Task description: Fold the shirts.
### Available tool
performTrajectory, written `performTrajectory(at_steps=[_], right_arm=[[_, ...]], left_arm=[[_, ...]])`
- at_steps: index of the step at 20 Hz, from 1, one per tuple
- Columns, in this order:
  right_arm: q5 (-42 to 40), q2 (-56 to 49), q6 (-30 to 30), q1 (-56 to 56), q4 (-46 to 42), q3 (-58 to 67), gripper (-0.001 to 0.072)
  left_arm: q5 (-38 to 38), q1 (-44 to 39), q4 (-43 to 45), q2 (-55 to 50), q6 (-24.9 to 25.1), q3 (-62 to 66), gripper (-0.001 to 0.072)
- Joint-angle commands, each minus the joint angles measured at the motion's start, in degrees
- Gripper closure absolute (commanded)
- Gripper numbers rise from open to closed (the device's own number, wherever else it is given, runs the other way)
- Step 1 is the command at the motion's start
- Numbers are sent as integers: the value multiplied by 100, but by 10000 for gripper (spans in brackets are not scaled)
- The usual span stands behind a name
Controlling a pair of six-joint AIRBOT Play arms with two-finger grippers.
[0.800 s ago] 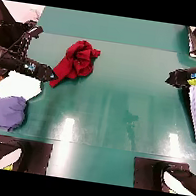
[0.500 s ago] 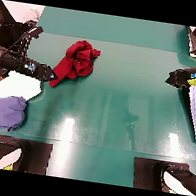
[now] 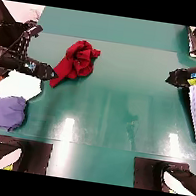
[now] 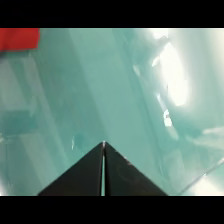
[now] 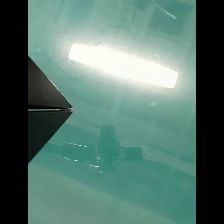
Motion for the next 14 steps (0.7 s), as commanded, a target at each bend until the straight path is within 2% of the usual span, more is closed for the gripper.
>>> performTrajectory(at_steps=[1,2,3,4,5,8,11,14], right_arm=[[-286,-2,2,11,4,4,696],[-363,-4,2,11,2,4,697],[-385,-2,2,9,0,4,696],[-385,-4,2,9,2,4,696],[-385,-4,2,9,2,4,696],[-387,-2,2,11,9,4,696],[-385,-4,4,13,7,4,696],[-389,-4,4,11,4,4,696]], left_arm=[[463,0,-551,2,-55,-2,685],[577,0,-708,2,15,-2,684],[833,0,-699,2,13,-2,475],[1248,0,-632,-15,0,-4,69],[1685,0,-540,-66,-42,-4,0],[2551,0,-533,-614,-46,-2,0],[3174,0,-533,-1672,-37,17,-1],[3314,-2,-557,-2885,-37,614,-1]])
